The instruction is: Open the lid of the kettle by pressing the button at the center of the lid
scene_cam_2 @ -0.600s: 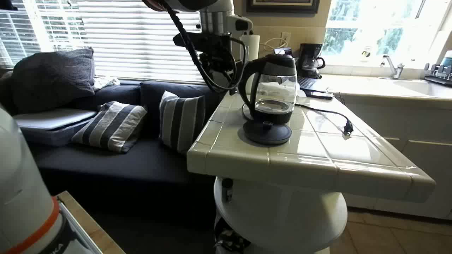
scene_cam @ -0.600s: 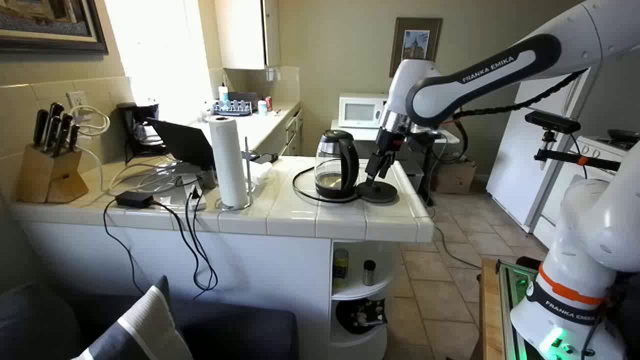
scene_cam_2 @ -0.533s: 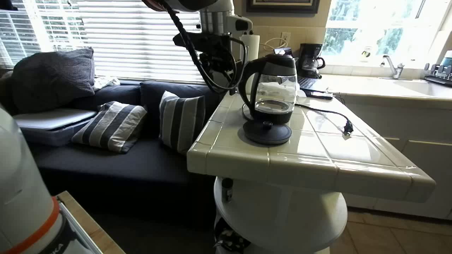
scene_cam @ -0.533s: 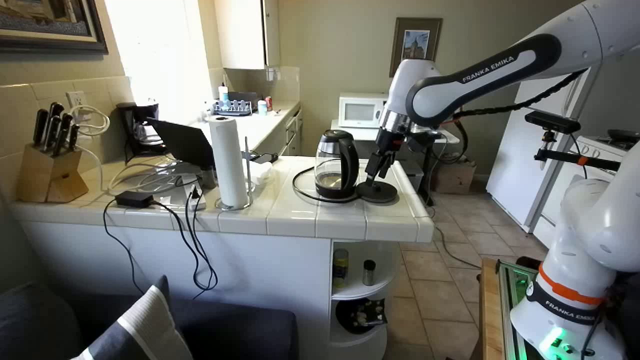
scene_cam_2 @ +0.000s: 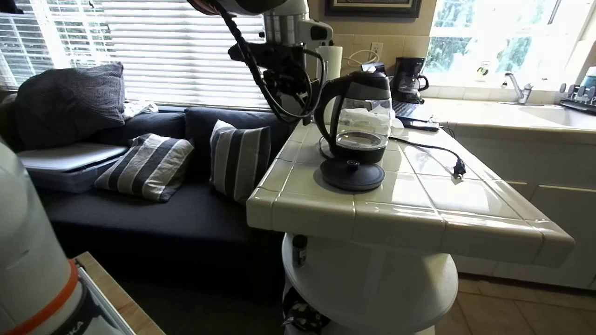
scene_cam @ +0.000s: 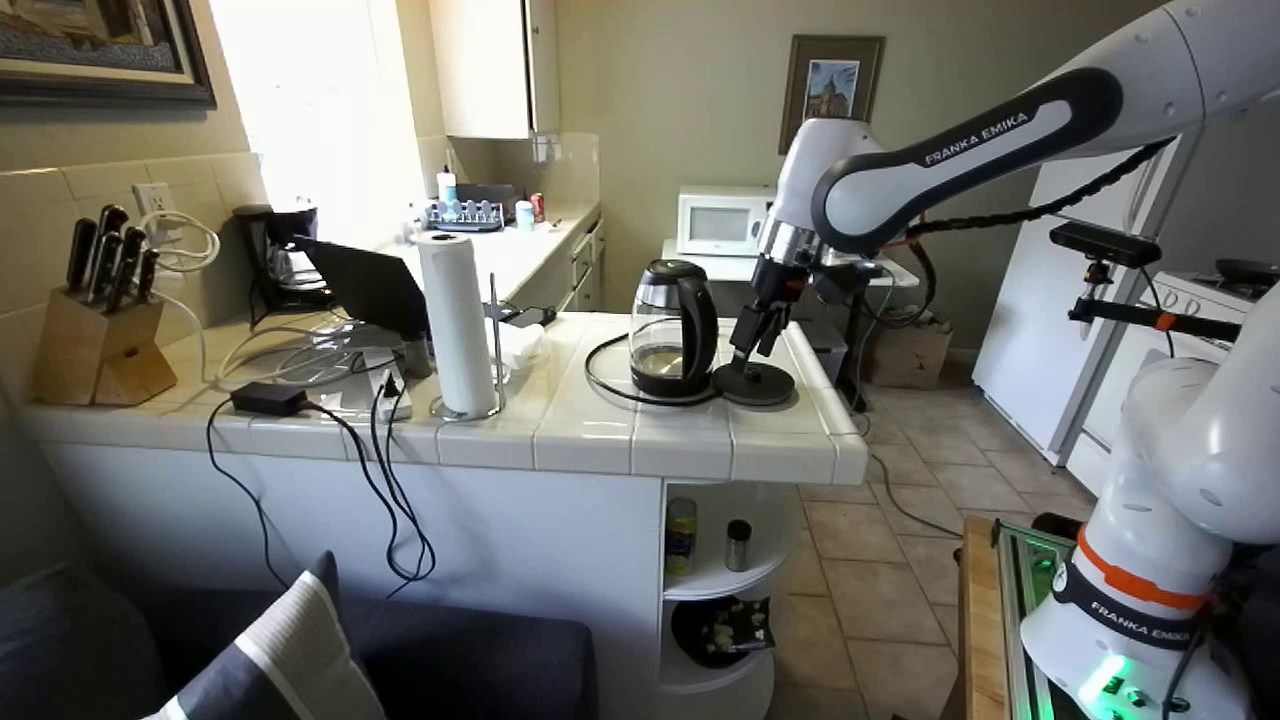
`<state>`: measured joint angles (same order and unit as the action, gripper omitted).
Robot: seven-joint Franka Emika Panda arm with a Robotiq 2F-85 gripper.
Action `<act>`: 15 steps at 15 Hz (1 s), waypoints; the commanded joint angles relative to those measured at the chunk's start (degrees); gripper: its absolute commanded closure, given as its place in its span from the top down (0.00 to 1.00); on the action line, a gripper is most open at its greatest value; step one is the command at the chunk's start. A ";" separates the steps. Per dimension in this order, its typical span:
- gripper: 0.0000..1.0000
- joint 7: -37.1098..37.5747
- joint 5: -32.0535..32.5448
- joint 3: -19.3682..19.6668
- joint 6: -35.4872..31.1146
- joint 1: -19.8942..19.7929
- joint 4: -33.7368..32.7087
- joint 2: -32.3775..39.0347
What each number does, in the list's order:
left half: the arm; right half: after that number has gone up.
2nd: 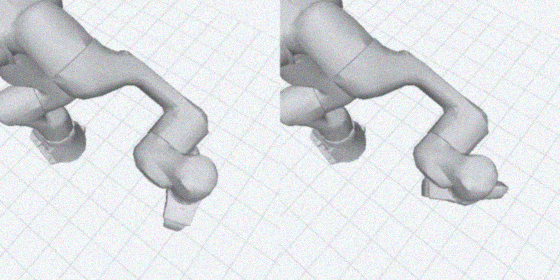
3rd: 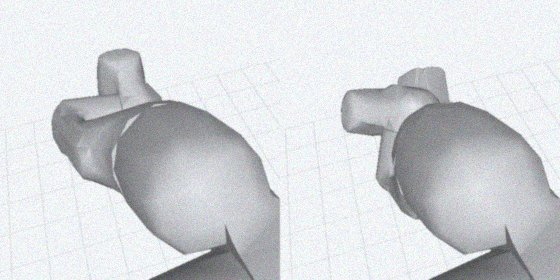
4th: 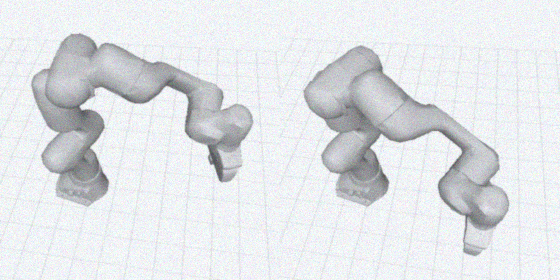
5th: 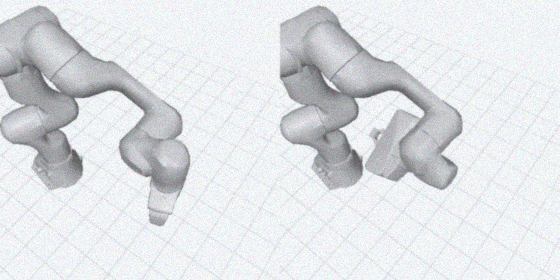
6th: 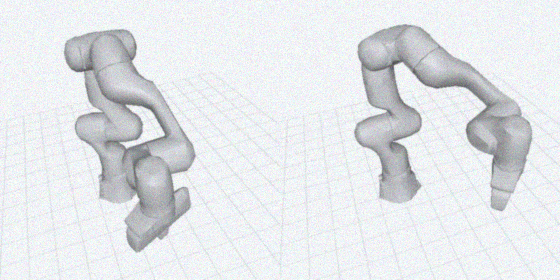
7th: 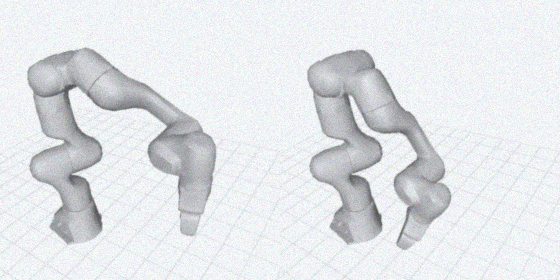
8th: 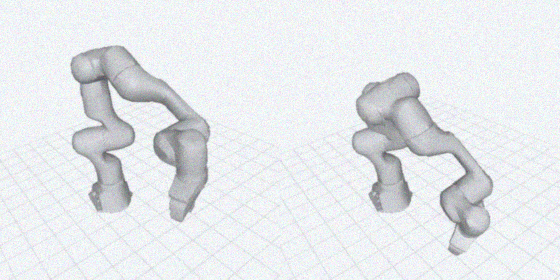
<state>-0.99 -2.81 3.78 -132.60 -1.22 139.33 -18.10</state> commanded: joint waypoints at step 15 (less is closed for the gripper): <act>0.31 27.57 24.81 -8.79 1.07 -8.90 -19.22 0.53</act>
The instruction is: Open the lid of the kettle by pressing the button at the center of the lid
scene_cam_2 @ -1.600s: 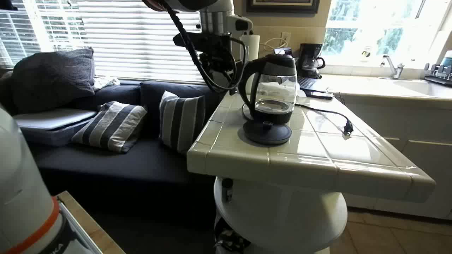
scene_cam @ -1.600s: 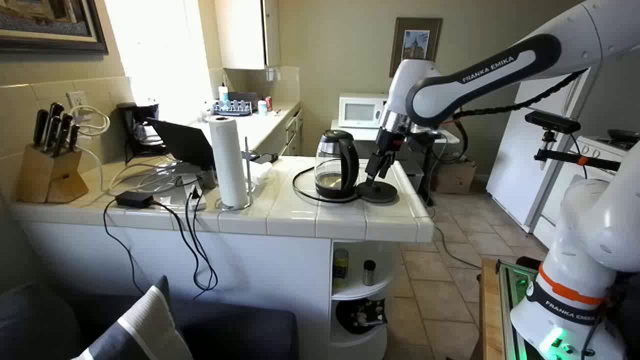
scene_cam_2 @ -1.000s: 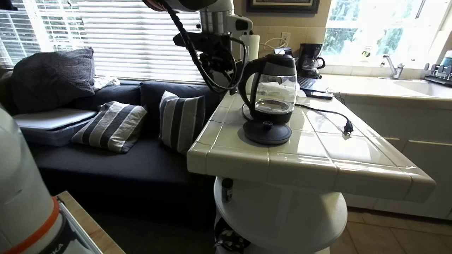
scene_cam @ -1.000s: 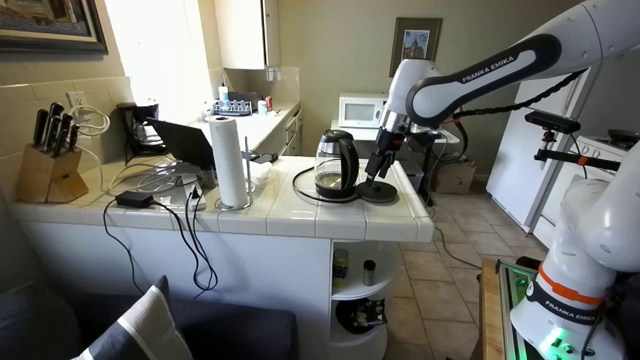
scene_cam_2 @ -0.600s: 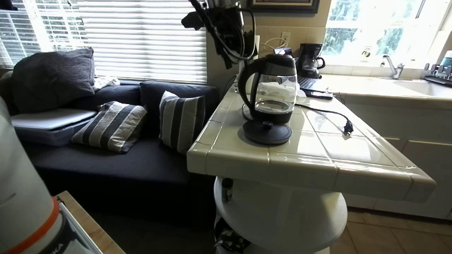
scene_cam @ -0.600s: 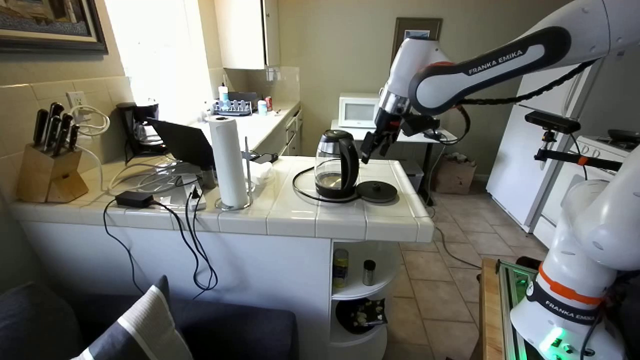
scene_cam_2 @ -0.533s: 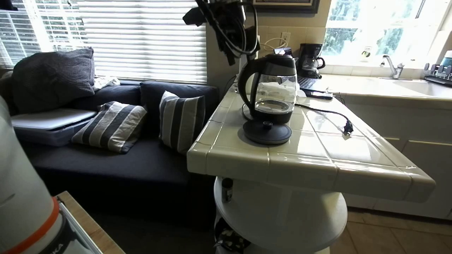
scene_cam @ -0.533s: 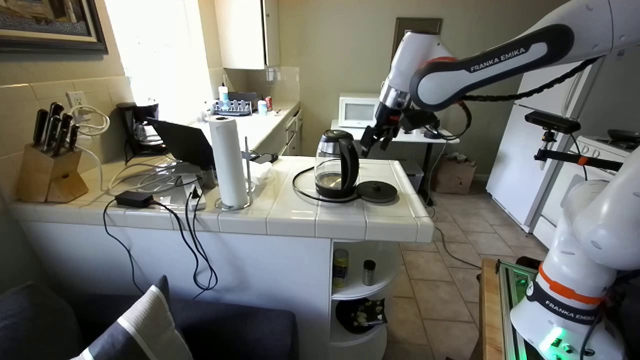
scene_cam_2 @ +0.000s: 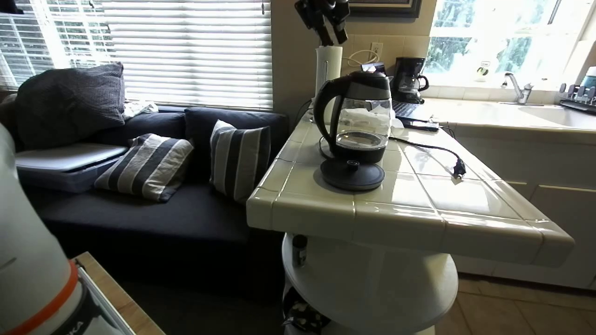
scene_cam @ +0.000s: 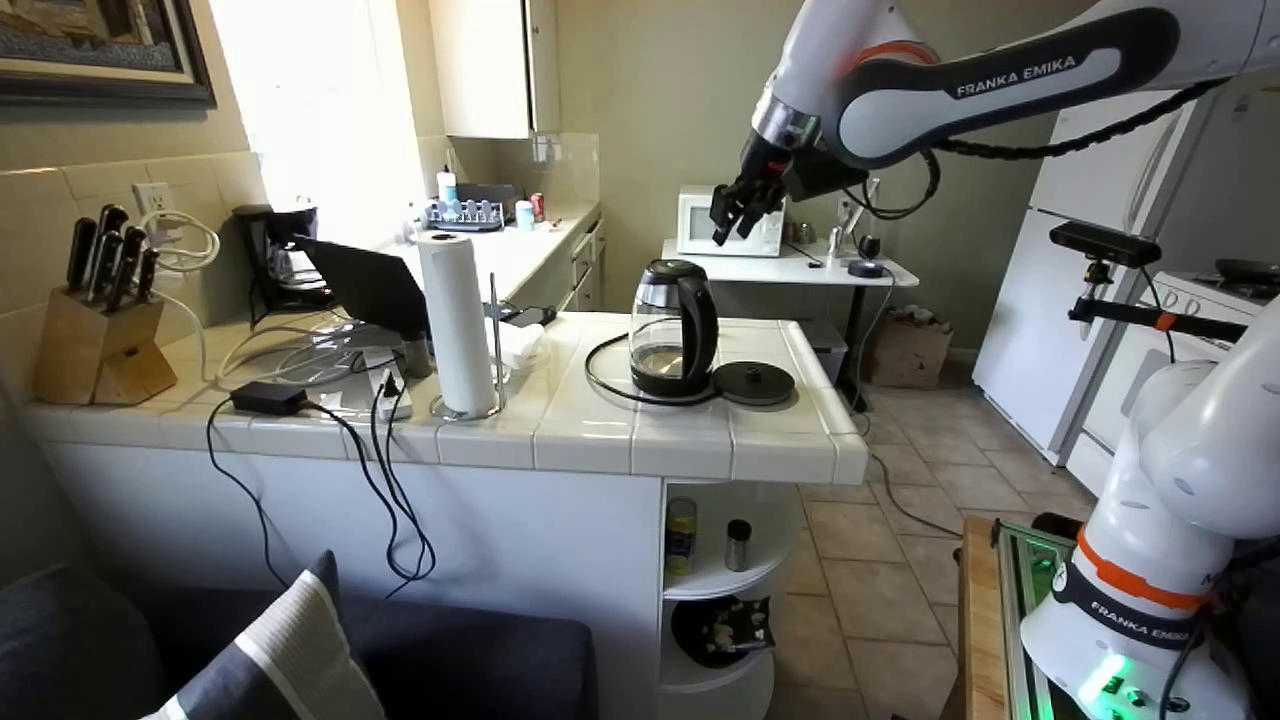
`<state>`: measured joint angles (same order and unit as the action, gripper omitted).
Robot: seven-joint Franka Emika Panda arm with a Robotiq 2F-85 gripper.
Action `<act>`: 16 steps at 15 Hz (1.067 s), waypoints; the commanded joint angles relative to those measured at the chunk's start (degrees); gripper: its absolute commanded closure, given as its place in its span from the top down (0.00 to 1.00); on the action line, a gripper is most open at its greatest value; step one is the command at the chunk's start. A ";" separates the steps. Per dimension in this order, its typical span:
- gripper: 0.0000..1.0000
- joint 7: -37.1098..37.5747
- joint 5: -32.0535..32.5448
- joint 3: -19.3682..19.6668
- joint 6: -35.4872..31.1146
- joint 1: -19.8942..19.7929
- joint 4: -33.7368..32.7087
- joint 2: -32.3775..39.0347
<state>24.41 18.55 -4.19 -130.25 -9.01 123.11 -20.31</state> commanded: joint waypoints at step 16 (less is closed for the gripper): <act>0.00 1.56 5.68 3.33 -17.55 -0.91 -5.62 14.54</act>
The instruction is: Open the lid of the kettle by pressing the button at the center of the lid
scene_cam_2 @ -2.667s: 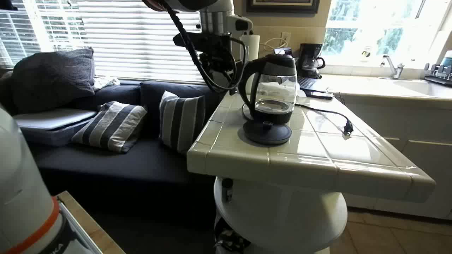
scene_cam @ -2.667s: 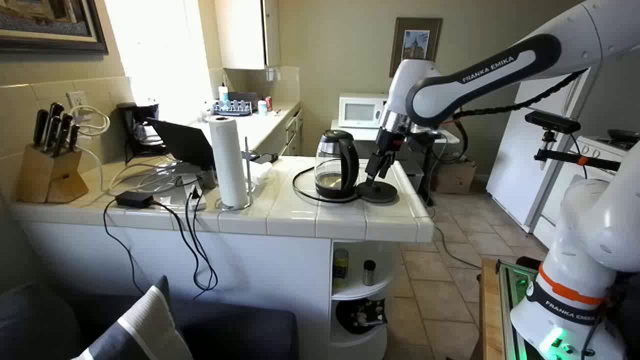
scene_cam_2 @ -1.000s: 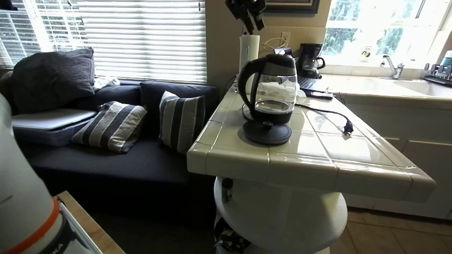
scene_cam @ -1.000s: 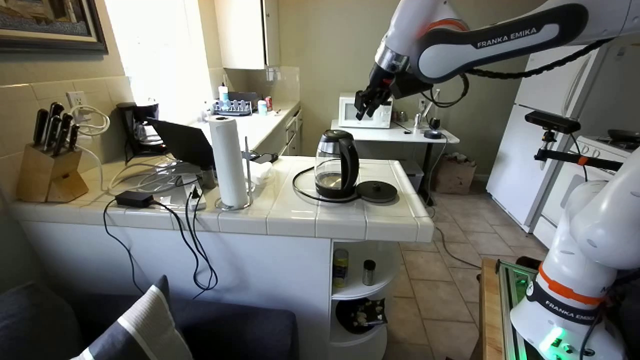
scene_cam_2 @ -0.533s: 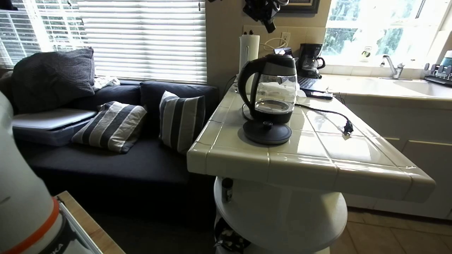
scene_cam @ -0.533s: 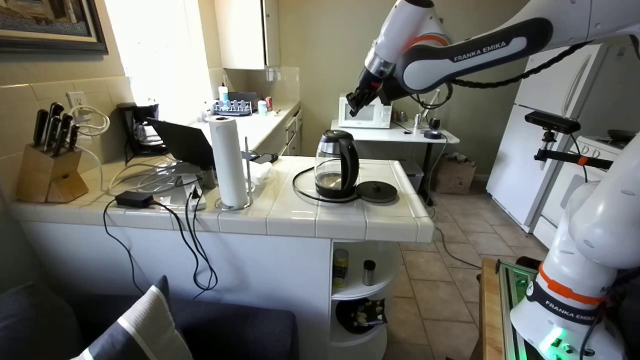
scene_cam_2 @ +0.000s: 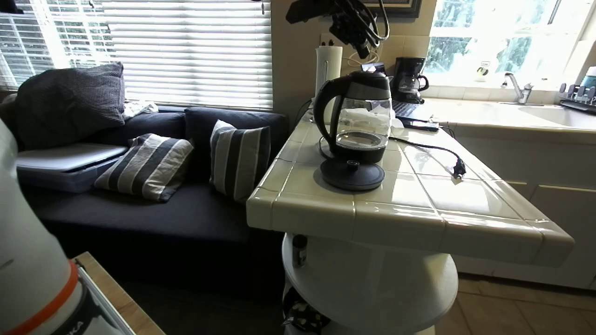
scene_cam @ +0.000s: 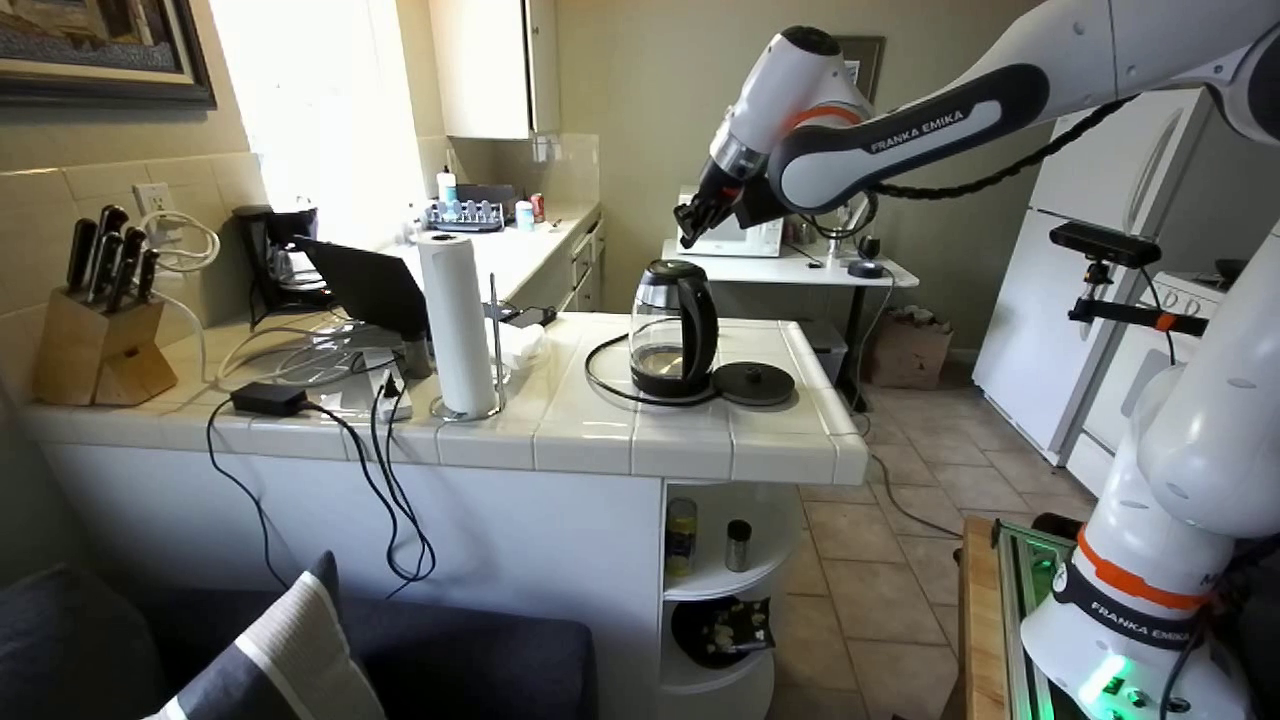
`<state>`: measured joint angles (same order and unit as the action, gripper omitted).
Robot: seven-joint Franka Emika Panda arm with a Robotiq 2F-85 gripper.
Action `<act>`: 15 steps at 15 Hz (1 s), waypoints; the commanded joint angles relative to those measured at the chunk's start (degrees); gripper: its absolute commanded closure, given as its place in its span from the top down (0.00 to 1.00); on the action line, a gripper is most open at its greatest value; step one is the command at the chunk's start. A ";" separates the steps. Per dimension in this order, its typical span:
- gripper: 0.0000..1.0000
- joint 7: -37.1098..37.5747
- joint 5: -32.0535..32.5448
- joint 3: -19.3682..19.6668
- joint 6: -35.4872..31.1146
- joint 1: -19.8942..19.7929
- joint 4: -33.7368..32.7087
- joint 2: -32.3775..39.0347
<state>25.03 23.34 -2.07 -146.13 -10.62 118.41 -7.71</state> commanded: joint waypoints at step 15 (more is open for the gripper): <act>0.00 1.08 1.68 3.00 -5.88 2.04 -0.31 5.07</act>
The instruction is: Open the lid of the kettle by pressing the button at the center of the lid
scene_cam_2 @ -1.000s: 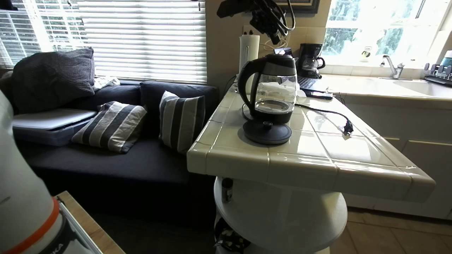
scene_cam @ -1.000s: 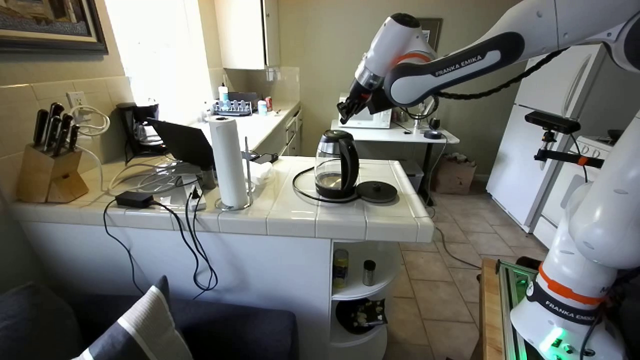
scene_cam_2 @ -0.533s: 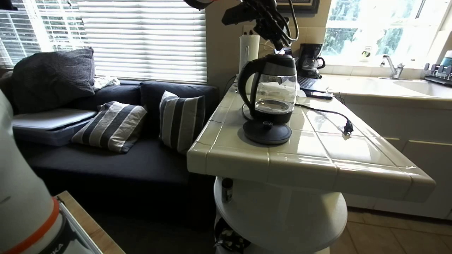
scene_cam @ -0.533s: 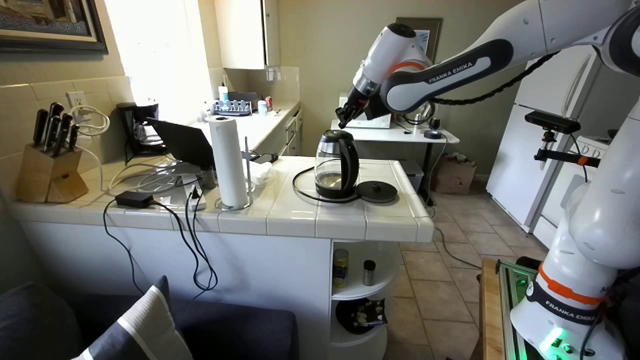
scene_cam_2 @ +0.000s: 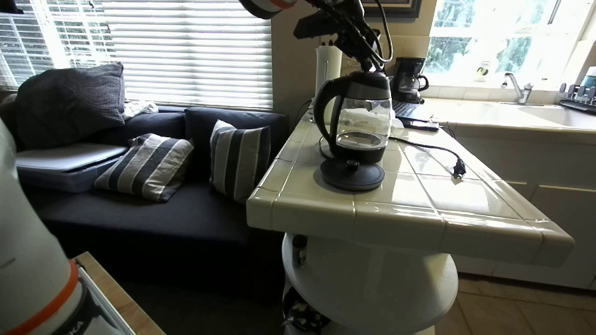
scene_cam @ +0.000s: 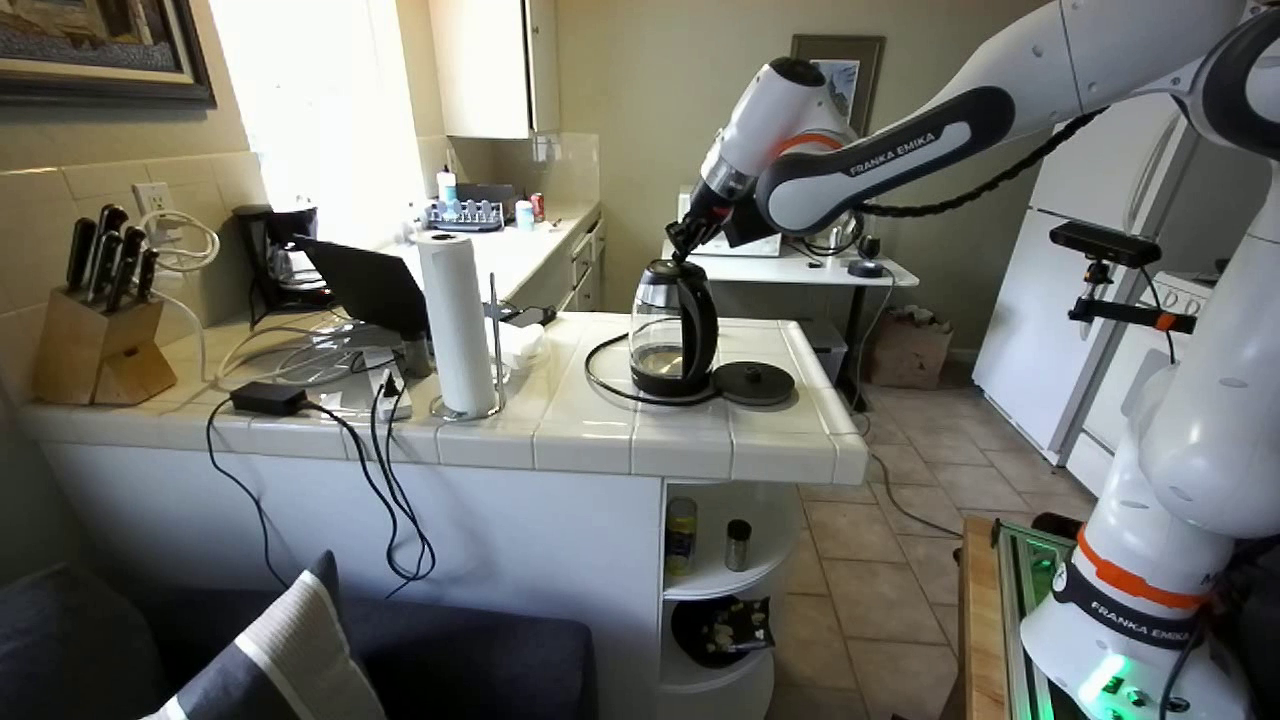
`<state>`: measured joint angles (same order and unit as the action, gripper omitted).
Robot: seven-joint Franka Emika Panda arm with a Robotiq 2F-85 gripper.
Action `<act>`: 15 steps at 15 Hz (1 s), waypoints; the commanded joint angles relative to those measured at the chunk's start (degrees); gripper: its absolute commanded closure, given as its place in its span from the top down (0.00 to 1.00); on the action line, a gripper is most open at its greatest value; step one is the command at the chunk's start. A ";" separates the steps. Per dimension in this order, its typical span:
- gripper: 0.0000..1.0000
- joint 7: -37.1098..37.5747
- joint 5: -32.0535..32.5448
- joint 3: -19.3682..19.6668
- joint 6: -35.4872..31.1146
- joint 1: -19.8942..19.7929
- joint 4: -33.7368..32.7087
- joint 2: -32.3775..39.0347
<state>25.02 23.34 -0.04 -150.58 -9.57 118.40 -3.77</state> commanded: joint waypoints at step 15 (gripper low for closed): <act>0.00 0.07 1.59 1.43 -1.91 1.60 0.99 1.81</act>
<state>25.07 24.92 0.53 -152.24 -9.17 118.46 -3.01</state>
